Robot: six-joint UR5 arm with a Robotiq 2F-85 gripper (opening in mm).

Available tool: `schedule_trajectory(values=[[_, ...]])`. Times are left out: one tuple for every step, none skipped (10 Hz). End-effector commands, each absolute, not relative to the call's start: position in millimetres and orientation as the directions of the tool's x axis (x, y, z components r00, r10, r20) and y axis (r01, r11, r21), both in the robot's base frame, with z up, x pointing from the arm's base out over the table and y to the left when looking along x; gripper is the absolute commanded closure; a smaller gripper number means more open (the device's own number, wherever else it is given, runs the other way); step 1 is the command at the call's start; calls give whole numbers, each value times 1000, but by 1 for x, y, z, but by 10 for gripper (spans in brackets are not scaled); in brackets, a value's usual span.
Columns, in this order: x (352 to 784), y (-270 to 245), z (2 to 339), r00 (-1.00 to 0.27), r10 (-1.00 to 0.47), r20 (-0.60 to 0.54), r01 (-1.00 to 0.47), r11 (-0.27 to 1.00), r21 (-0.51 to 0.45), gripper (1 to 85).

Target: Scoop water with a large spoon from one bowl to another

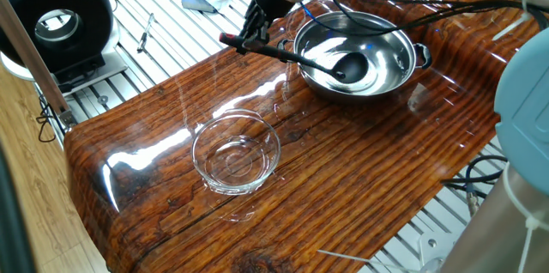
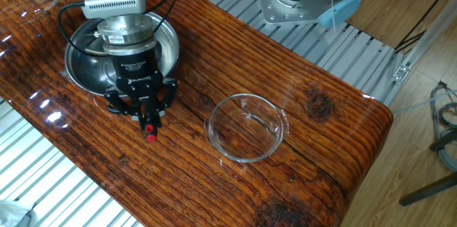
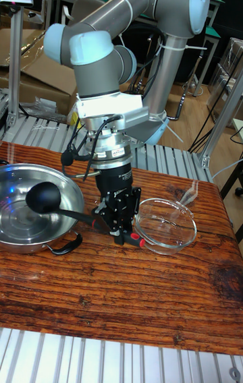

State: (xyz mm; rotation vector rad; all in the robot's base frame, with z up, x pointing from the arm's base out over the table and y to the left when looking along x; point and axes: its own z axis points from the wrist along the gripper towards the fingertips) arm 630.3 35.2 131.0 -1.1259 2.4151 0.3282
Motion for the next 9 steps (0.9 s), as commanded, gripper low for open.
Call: schedule_trajectory(values=[[618,33,128,-600,-638,-483,-758,647,87,847],[615,31,125,-606,-632,-483,-756,646,104,847],[613,32,121,-611,-621,-490,-755,644,125,847],[610,35,118,-616,-612,-495,-754,640,147,847],[608,37,117,-620,-606,-498,-754,636,165,847],[606,38,116,-621,-606,-497,-755,632,173,847],[605,38,117,-625,-601,-497,-753,632,182,847],[603,39,117,-628,-599,-496,-752,631,191,847],[600,36,116,-631,-605,-486,-752,631,191,847]])
